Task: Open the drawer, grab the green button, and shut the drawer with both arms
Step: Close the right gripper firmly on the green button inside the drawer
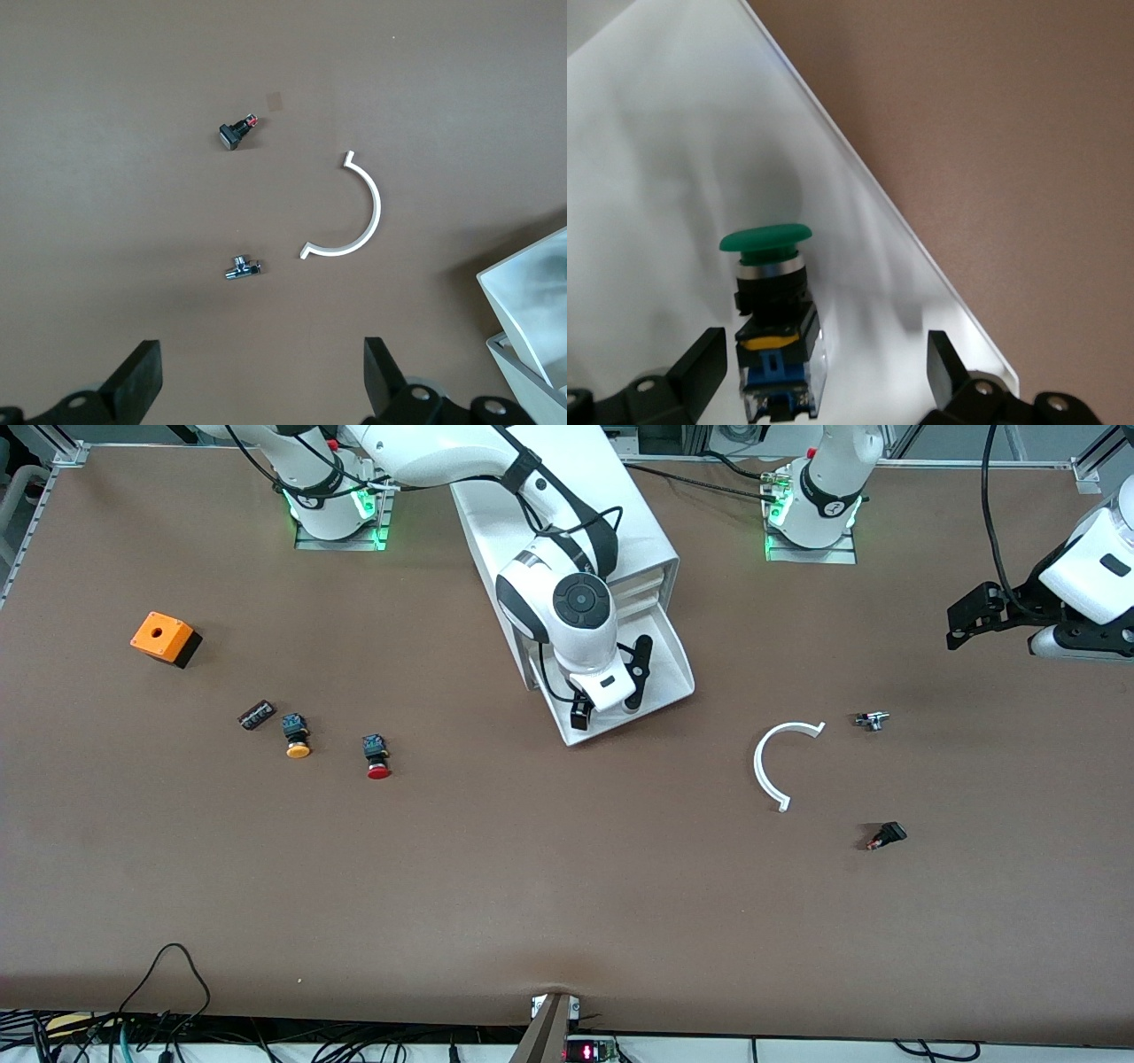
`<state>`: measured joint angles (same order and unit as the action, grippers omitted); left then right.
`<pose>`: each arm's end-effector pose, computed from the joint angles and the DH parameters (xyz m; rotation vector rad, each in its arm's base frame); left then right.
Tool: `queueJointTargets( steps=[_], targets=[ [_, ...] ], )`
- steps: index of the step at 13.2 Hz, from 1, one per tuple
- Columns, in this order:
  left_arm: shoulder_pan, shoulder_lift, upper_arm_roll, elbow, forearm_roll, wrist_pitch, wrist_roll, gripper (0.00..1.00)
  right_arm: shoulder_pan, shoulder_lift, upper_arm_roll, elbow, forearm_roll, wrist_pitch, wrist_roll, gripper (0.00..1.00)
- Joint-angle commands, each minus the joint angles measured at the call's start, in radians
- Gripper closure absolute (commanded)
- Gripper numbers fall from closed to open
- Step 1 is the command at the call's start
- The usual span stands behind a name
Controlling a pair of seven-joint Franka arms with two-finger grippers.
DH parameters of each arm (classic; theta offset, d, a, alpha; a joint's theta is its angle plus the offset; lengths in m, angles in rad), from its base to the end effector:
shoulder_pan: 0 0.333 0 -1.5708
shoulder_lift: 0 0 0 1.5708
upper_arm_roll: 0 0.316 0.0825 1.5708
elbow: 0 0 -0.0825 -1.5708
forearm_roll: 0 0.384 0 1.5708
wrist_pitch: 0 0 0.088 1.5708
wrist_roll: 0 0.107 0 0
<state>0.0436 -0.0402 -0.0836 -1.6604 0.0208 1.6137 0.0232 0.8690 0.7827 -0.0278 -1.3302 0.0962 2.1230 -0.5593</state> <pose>0.5443 -0.0205 0.6079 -3.1158 0.0999 0.0100 0.4879 0.5591 0.2656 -2.3948 -1.9339 -0.0025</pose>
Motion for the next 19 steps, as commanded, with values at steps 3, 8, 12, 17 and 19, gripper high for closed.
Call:
queueJointTargets(
  steps=[3,8,12,17,19],
  targets=[
    [-0.008,-0.020,0.010,-0.016,-0.015,0.005,-0.002,0.00,0.013,0.016,0.000,-0.003,-0.016,0.028,0.015,0.04],
    [-0.008,-0.020,0.010,-0.016,-0.015,0.005,-0.002,0.00,0.013,0.012,-0.001,0.002,-0.015,0.028,0.013,0.43],
    [-0.008,-0.020,0.010,-0.013,-0.015,0.005,0.000,0.00,0.015,0.006,-0.004,0.012,-0.015,0.025,0.015,0.59],
    [-0.007,-0.020,0.010,-0.013,-0.015,0.005,-0.005,0.00,0.016,0.007,-0.004,0.013,-0.041,0.023,0.016,0.72],
    [-0.005,-0.020,0.010,-0.013,-0.015,0.005,-0.003,0.00,0.016,0.007,-0.004,0.013,-0.042,0.025,0.016,0.78]
  ],
)
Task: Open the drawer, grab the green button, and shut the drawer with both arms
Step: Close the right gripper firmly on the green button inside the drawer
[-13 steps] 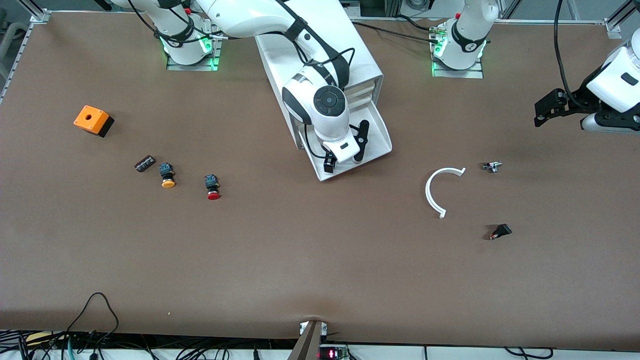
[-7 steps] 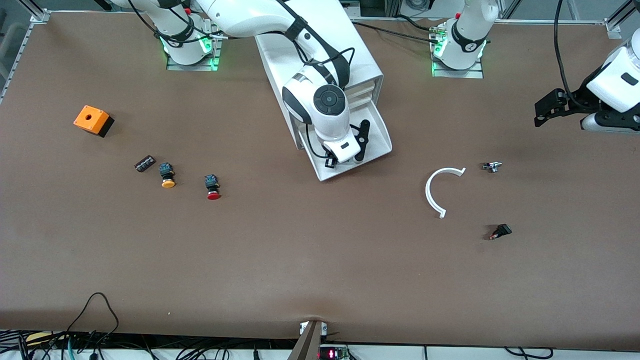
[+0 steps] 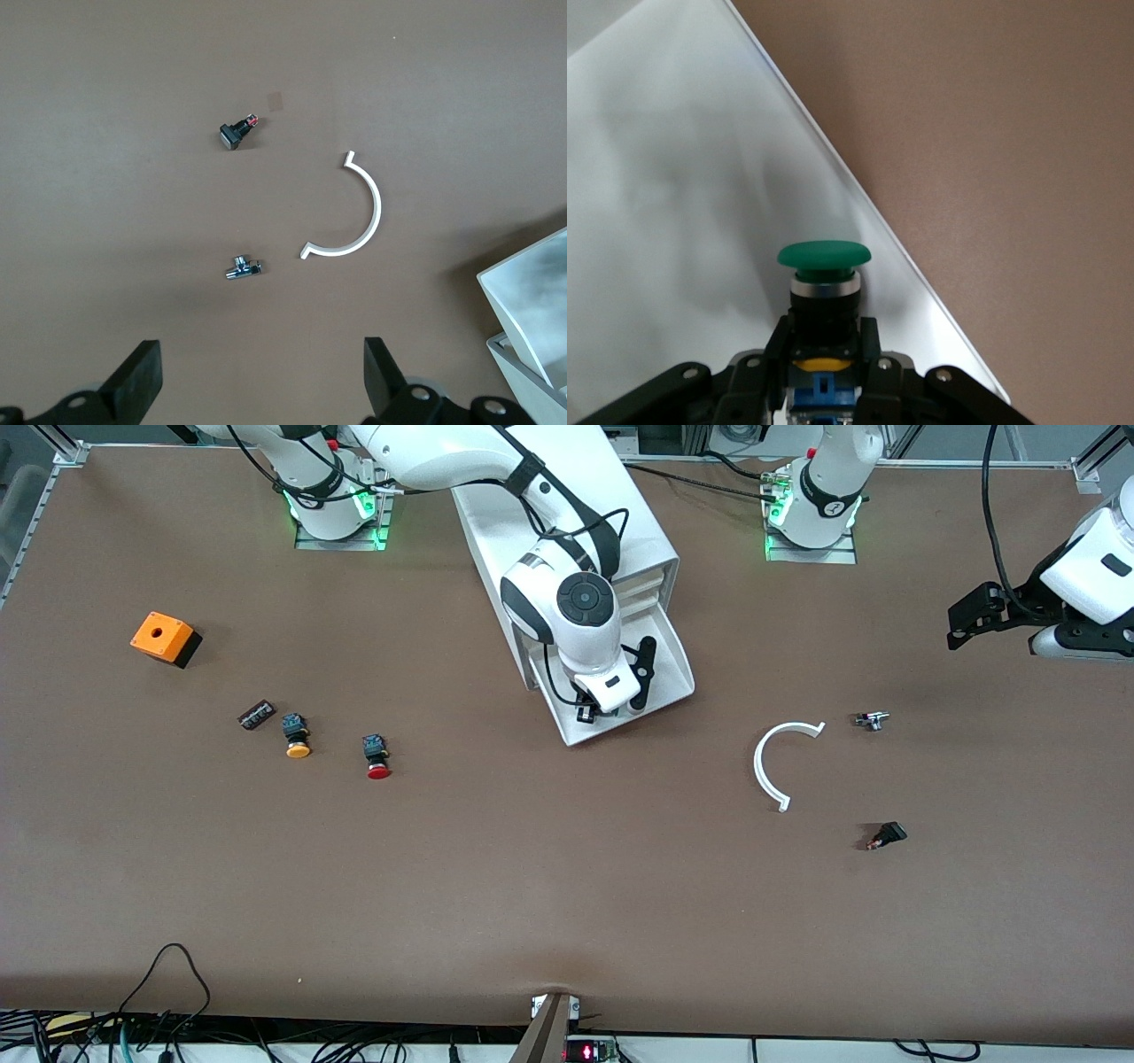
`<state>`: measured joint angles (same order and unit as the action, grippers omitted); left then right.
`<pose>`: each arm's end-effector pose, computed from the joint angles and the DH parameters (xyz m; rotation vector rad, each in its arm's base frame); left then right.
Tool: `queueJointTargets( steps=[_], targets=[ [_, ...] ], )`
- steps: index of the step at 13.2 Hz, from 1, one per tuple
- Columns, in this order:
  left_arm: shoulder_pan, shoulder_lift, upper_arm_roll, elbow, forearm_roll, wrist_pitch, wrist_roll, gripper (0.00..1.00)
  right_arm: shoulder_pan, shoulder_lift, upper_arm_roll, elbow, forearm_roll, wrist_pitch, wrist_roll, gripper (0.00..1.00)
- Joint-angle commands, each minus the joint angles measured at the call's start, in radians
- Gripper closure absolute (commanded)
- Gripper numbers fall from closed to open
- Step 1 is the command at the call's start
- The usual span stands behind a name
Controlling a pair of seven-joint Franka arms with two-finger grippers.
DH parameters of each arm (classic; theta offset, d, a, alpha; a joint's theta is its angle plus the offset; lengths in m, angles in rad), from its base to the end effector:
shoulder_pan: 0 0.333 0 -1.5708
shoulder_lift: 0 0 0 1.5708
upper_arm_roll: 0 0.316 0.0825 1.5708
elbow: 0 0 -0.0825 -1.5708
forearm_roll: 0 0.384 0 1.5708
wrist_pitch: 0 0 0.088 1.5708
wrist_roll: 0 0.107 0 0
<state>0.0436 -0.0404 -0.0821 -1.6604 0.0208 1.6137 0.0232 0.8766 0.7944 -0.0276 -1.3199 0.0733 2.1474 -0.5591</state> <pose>0.5443 -0.0197 0.6080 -3.1159 0.0975 0.0097 0.4871 0.5652 0.2638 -2.3887 -1.9670 -0.0417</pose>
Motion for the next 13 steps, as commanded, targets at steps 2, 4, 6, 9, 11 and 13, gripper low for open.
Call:
queueJointTargets(
  steps=[2,4,6,9,11,13],
  targets=[
    [-0.005,-0.019,0.009,-0.013,-0.013,0.005,-0.006,0.00,0.010,-0.004,-0.005,0.002,-0.053,0.002,0.016,0.87],
    [-0.007,-0.019,0.009,-0.013,-0.015,0.005,-0.009,0.00,0.016,-0.009,-0.008,0.004,-0.058,0.002,0.015,0.89],
    [-0.007,-0.019,0.009,-0.012,-0.015,0.005,-0.009,0.00,0.025,-0.026,-0.011,0.016,-0.075,-0.011,0.010,0.90],
    [-0.007,-0.019,0.009,-0.012,-0.015,0.005,-0.011,0.00,0.032,-0.076,-0.023,0.027,-0.075,-0.037,0.010,0.90],
    [-0.007,-0.019,0.007,-0.012,-0.015,0.005,-0.011,0.00,0.032,-0.086,-0.052,0.039,-0.076,-0.075,0.008,0.90],
    [-0.010,-0.019,0.007,-0.012,-0.015,0.005,-0.014,0.00,0.032,-0.098,-0.078,0.054,-0.146,-0.081,0.011,0.90]
  ],
)
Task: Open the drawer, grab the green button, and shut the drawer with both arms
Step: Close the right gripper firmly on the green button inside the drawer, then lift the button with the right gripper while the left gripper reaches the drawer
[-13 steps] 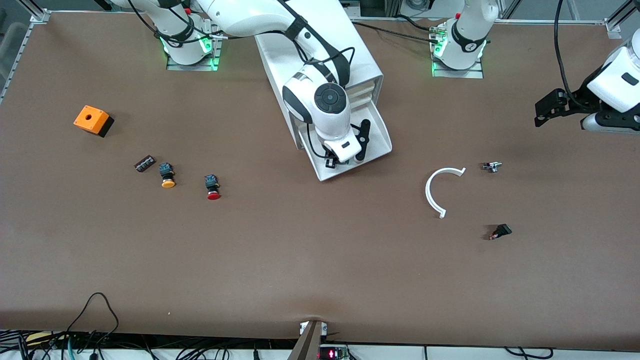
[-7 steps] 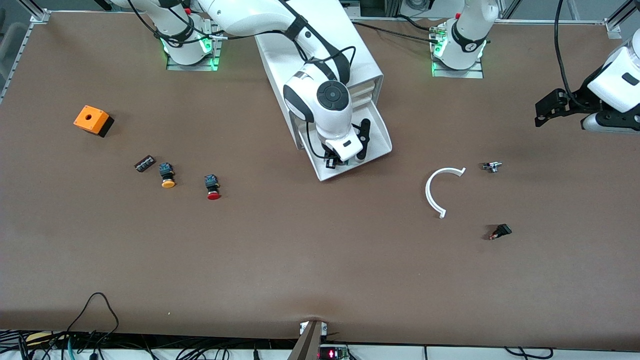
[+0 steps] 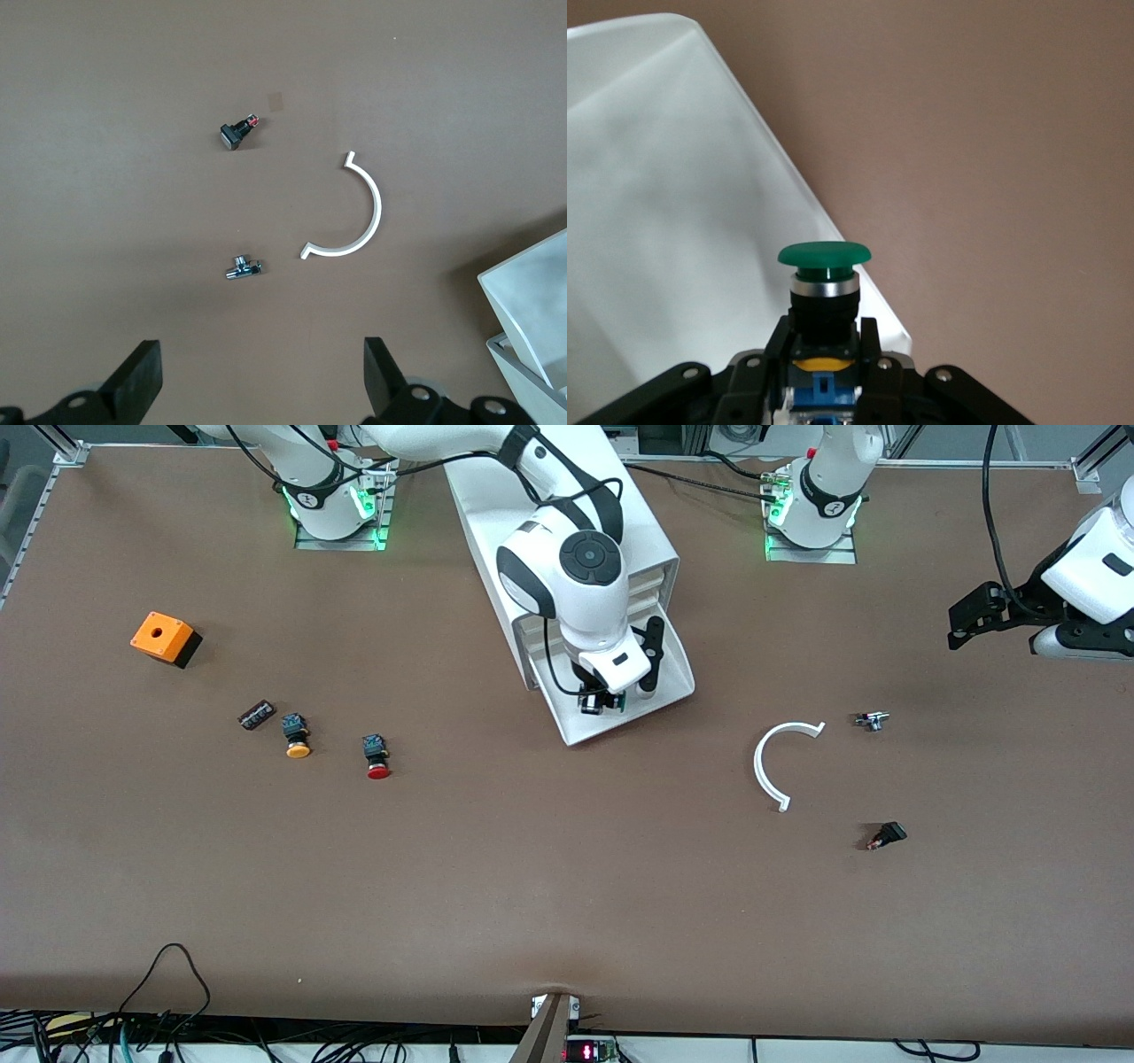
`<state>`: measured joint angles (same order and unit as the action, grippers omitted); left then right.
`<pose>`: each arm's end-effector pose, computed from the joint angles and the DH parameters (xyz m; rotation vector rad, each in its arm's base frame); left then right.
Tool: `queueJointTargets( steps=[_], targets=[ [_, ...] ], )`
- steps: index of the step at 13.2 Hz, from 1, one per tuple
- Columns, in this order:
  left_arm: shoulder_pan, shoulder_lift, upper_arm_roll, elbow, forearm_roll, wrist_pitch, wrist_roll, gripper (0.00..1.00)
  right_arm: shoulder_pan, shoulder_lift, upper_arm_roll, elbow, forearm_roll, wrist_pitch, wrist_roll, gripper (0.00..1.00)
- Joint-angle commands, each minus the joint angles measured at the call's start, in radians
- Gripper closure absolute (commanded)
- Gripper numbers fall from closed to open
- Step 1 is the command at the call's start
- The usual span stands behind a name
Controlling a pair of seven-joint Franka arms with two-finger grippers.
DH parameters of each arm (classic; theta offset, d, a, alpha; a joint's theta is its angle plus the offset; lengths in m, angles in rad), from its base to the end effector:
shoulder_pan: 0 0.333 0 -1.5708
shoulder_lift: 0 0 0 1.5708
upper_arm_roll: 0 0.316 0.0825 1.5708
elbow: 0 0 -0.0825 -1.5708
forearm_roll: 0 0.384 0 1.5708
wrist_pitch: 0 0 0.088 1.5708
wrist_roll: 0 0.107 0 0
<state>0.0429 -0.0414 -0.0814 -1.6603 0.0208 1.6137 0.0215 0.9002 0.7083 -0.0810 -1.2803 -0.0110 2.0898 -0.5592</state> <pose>0.5440 -0.0197 0.6086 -3.1159 0.0949 0.0080 0.5021 0.5585 0.3426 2.3574 1.9967 0.1707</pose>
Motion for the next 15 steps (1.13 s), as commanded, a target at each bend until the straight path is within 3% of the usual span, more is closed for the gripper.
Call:
queueJointTargets(
  steps=[1,5,9,11,15],
  targets=[
    [-0.009,-0.017,-0.001,-0.013,-0.019,0.005,-0.028,0.00,0.008,-0.022,-0.039,0.015,-0.096,-0.020,0.015,0.90],
    [-0.017,0.011,-0.047,-0.019,-0.019,0.005,-0.106,0.00,-0.004,-0.032,-0.134,0.006,-0.086,-0.010,0.106,0.90],
    [-0.060,0.077,-0.087,-0.027,-0.057,0.005,-0.191,0.00,-0.059,-0.035,-0.196,-0.011,0.027,-0.020,0.150,0.90],
    [-0.067,0.121,-0.145,-0.027,-0.058,0.015,-0.340,0.00,-0.108,-0.056,-0.204,-0.051,0.089,-0.019,0.150,0.90],
    [-0.126,0.199,-0.196,-0.026,-0.059,0.070,-0.607,0.00,-0.196,-0.078,-0.204,-0.126,0.086,-0.017,0.144,0.90]
  ],
)
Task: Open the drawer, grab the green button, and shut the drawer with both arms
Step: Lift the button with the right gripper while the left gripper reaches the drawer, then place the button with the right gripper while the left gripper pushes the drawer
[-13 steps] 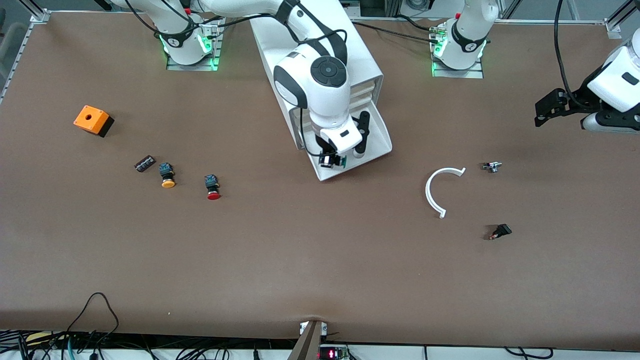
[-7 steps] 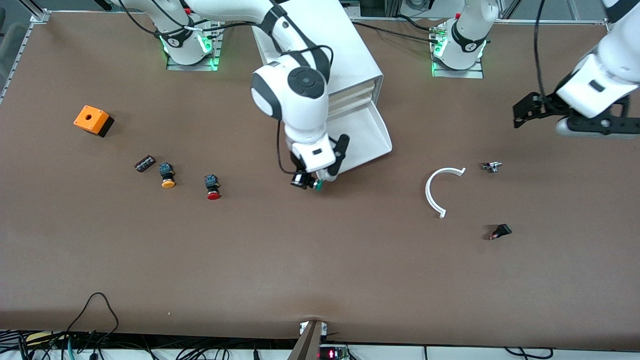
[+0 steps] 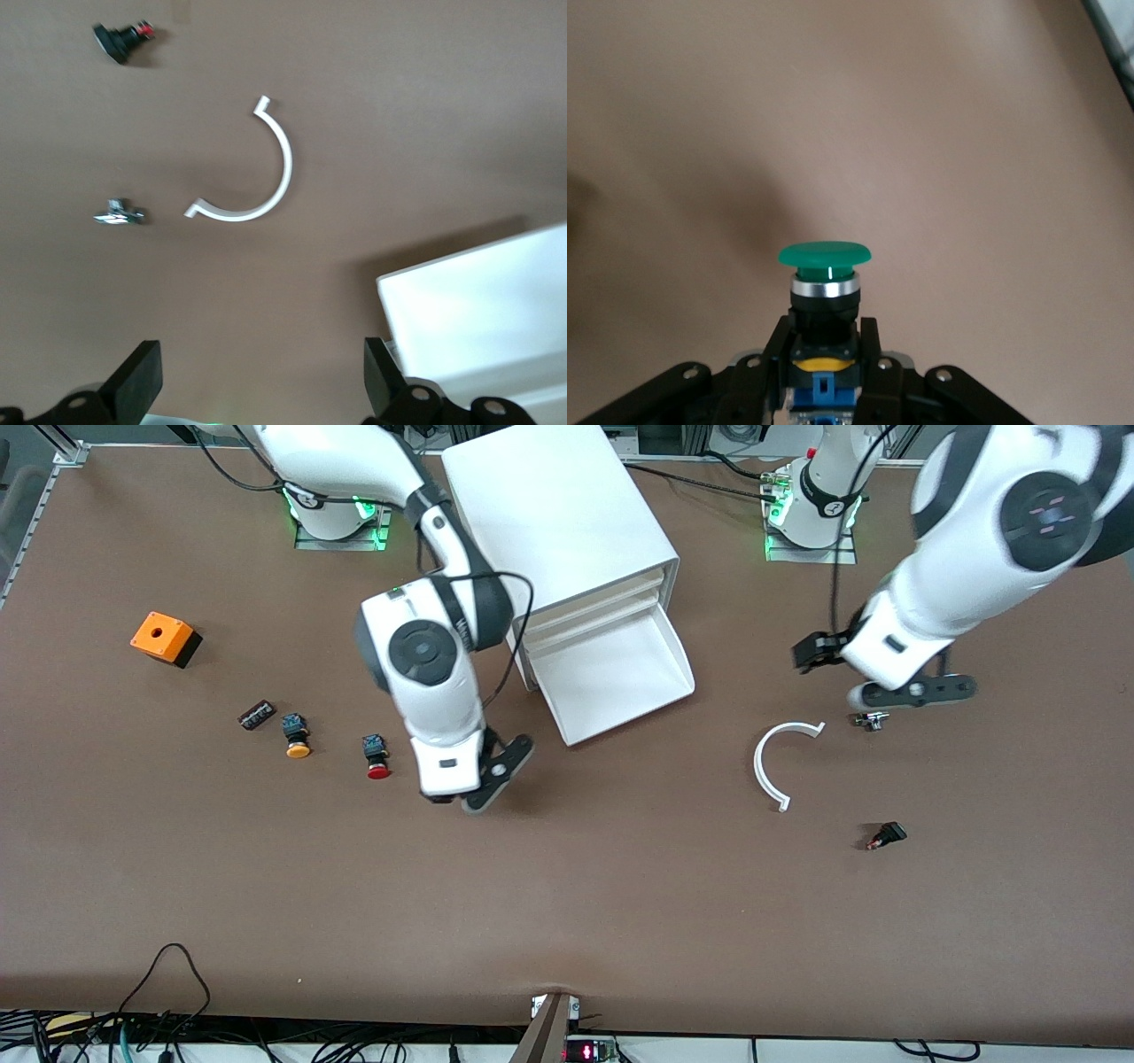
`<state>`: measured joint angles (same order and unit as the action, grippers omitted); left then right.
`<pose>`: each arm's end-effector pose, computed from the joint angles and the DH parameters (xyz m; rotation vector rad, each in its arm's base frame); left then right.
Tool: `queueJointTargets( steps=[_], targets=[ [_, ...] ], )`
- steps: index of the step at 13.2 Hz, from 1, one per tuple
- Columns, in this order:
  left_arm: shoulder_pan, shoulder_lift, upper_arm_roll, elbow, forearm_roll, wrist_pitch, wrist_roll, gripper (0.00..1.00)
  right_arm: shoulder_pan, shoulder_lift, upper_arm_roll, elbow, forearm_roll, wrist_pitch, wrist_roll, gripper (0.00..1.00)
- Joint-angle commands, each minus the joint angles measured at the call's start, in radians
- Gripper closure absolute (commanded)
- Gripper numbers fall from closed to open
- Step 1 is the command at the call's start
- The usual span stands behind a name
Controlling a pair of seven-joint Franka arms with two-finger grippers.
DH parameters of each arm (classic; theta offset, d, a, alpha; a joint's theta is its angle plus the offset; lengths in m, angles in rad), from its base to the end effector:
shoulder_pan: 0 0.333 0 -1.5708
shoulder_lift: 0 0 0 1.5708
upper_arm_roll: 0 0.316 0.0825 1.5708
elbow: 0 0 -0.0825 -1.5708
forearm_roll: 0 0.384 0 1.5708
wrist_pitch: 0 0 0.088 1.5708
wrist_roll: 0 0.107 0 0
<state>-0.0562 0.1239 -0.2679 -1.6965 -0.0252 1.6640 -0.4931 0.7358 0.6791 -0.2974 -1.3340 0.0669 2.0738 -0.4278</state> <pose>0.5539 -0.1816 0.5046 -3.1121 -0.2694 0.2542 0.6448 0.3615 0.3511 2.7116 1.3222 0.1353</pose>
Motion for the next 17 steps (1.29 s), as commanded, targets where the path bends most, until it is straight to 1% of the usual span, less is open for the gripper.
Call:
queueJointTargets(
  steps=[1,3,6,7,10,12,13,16,17],
  targets=[
    [-0.043,0.060,-0.025,0.011,-0.013,0.049,-0.143,0.00,-0.051,-0.049,0.011,-0.089,0.008,0.005,0.011,0.90],
    [-0.086,0.120,-0.036,0.009,-0.006,0.117,-0.272,0.00,-0.076,-0.044,0.012,-0.122,0.008,0.022,0.011,0.90],
    [-0.155,0.210,-0.028,0.009,0.005,0.230,-0.335,0.00,-0.107,-0.041,0.012,-0.181,0.010,0.089,0.001,0.90],
    [-0.178,0.242,-0.021,0.009,0.010,0.288,-0.372,0.00,-0.125,-0.041,0.012,-0.197,0.010,0.103,-0.026,0.90],
    [-0.270,0.351,0.016,0.009,0.092,0.472,-0.465,0.00,-0.185,-0.035,0.017,-0.206,0.016,0.109,-0.088,0.90],
    [-0.319,0.397,0.047,0.009,0.093,0.568,-0.533,0.00,-0.217,-0.033,0.018,-0.218,0.014,0.109,-0.146,0.90],
    [-0.336,0.416,0.062,0.009,0.094,0.577,-0.533,0.00,-0.231,-0.033,0.020,-0.226,0.016,0.109,-0.170,0.90],
    [-0.370,0.453,0.065,0.009,0.096,0.600,-0.533,0.00,-0.262,-0.030,0.020,-0.260,0.016,0.123,-0.190,0.90],
    [-0.378,0.465,0.065,0.009,0.096,0.611,-0.535,0.00,-0.279,-0.026,0.036,-0.270,0.016,0.137,-0.213,0.90]
  ],
)
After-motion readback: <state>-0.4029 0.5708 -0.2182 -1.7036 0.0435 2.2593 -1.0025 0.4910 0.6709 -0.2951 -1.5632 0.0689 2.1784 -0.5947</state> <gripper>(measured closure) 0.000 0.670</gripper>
